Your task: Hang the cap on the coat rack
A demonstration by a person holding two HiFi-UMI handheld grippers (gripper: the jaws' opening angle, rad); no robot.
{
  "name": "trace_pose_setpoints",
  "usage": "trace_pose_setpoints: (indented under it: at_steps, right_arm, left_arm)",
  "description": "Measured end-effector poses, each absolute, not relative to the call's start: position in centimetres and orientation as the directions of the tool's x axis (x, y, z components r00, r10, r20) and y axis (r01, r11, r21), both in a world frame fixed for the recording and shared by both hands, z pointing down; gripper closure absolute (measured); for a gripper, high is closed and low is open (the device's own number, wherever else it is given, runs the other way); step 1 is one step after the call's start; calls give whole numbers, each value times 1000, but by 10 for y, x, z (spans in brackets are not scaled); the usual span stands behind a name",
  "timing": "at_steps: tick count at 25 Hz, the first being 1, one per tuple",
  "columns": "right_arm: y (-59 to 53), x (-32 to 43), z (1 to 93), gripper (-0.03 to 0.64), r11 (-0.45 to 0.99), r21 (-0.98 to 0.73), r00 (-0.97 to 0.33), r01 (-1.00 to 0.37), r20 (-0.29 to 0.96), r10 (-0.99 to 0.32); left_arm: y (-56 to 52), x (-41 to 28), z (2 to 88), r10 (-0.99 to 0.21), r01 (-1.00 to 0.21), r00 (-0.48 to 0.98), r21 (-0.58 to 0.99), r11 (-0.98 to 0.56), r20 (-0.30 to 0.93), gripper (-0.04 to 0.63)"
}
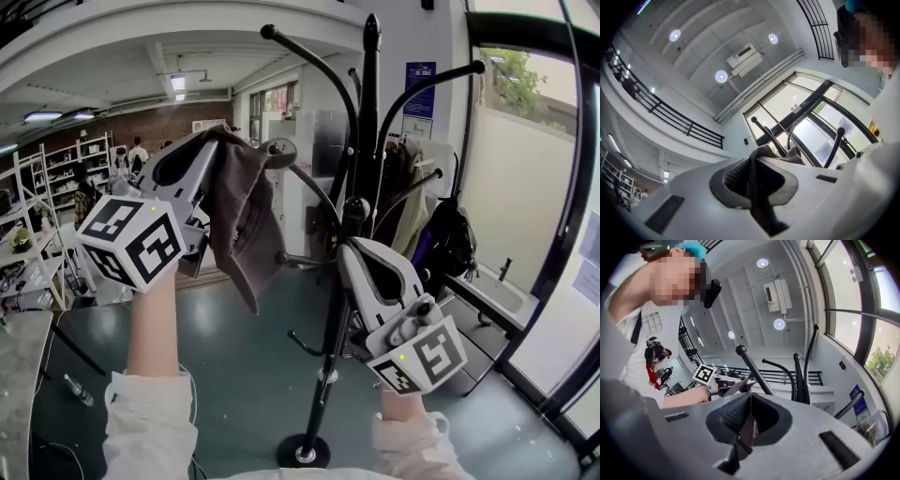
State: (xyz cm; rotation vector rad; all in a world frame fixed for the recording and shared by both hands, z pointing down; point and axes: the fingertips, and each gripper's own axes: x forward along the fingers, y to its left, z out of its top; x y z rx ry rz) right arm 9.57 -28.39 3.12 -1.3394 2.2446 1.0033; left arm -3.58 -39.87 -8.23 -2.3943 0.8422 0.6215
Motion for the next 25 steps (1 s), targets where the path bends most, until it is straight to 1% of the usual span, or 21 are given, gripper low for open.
trace_pose_setpoints:
  at_steps: [14,20,25]
  right_arm:
    - [-296,78,43,612,398,407,-568,-822,-542,-619]
    - [-297,65,38,612,430,427,-605,-795,-514,-608]
    - [-297,66,41,611,435,440,-617,-785,-497,-610]
  left_arm:
    - [-412,-57,-147,-468,-740,635,-310,-597,-615,565]
    - [-413,-58,-164,-461,-730,641,-302,-613,-614,563]
    - [-424,-55,-176,-479,-741,633,-298,-601,-608,564]
